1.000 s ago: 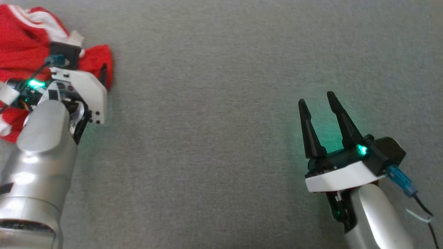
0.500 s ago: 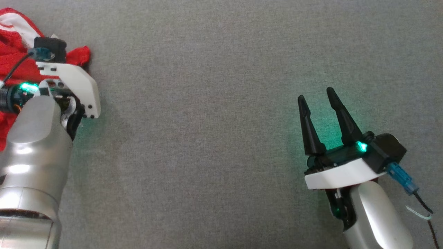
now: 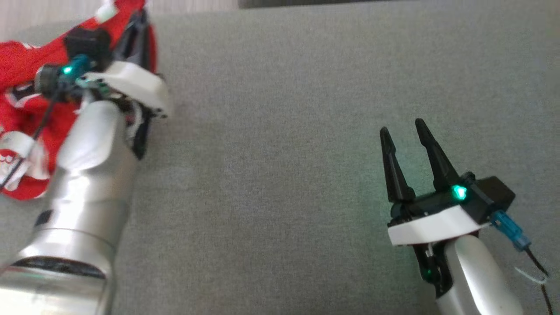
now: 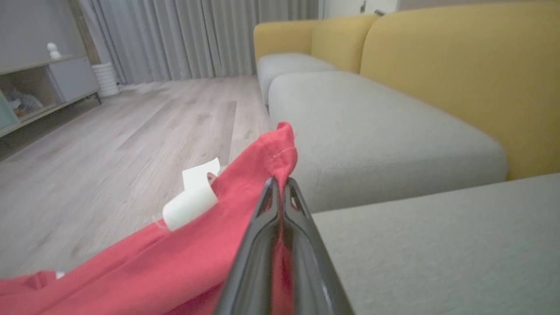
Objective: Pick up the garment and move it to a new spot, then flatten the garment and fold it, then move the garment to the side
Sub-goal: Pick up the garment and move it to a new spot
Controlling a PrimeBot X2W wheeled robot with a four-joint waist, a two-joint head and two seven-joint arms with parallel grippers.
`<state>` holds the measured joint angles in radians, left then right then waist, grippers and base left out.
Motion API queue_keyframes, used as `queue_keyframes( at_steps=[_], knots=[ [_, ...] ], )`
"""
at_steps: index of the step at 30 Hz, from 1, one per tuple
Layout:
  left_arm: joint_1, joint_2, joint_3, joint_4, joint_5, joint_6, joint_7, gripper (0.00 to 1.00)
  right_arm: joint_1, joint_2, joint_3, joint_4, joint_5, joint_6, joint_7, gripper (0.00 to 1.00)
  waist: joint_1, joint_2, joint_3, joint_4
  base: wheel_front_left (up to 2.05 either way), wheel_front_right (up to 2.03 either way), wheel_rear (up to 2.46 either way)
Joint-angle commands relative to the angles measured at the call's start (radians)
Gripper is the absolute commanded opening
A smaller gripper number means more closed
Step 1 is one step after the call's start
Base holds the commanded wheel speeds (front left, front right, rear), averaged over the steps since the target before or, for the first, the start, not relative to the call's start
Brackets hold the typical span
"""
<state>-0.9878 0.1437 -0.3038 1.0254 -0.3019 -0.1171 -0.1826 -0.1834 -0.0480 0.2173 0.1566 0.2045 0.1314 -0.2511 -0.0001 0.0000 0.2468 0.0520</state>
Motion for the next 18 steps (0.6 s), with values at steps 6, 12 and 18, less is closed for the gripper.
queue_keyframes(
  at_steps=[6, 12, 18],
  knots=[
    [-0.034, -0.055, -0.047, -0.181, -0.036, -0.012, -0.058, 0.00, 0.041, -0.002, 0.019, -0.023, 0.025, -0.001, -0.011, 1.00, 0.0001, 0.0000, -0.087, -0.025, 0.00, 0.00, 0.00],
    [-0.015, -0.087, -0.126, -0.312, -0.078, -0.013, -0.035, 0.00, 0.047, -0.002, 0.029, -0.029, 0.043, -0.001, -0.011, 1.00, 0.0001, 0.0000, -0.109, -0.084, 0.00, 0.00, 0.00],
    [-0.008, -0.093, -0.200, -0.404, -0.120, 0.014, 0.007, 0.00, 0.035, -0.002, 0.061, -0.037, 0.070, -0.001, -0.011, 1.00, 0.0001, 0.0000, -0.103, -0.187, 0.00, 0.00, 0.00]
  ],
)
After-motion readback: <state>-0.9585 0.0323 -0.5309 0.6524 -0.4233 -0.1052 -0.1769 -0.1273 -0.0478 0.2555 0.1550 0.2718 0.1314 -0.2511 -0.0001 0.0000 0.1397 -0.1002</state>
